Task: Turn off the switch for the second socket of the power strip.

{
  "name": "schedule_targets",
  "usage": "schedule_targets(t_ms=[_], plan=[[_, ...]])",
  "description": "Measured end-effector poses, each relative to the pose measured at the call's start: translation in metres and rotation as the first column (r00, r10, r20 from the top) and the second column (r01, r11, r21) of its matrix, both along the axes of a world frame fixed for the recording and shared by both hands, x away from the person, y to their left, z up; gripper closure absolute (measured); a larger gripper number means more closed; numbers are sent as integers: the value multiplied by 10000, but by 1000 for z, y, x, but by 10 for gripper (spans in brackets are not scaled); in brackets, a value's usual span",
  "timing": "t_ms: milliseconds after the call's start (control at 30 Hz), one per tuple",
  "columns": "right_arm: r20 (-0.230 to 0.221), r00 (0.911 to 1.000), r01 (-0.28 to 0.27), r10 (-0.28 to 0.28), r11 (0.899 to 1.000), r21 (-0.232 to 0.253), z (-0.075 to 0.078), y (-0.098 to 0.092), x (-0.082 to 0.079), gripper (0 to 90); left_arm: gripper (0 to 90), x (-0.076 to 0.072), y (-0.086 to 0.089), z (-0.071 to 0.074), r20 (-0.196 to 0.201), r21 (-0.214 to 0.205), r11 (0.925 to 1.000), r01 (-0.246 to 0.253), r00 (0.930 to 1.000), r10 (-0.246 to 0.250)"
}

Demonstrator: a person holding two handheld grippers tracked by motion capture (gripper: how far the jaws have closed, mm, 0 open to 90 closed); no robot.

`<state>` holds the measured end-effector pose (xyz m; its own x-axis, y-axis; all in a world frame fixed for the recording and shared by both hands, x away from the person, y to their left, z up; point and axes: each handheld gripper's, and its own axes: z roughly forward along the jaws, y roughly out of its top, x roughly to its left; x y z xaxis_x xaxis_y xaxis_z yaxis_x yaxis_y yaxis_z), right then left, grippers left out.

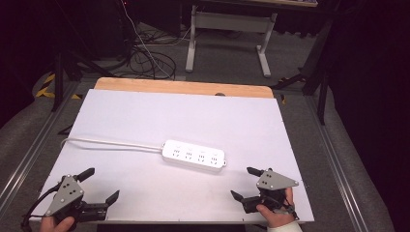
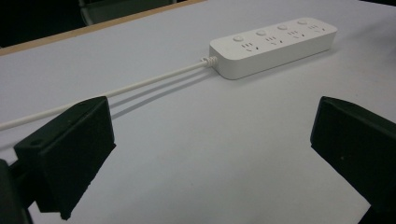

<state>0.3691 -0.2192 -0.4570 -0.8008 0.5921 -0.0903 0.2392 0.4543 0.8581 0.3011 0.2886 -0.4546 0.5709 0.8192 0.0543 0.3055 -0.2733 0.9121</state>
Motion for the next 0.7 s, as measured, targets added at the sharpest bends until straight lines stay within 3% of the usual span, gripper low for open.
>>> schedule_targets(t_ms=[100,700], plan=[[7,10000,23,-23,10000,-15,0,0,-1,96,2,0,0,0,5,-111,9999,24,10000,-23],[227,9997,-29,32,9999,-107,4,1,-3,96,2,-3,-3,2,129,133,9998,149,9998,-151]])
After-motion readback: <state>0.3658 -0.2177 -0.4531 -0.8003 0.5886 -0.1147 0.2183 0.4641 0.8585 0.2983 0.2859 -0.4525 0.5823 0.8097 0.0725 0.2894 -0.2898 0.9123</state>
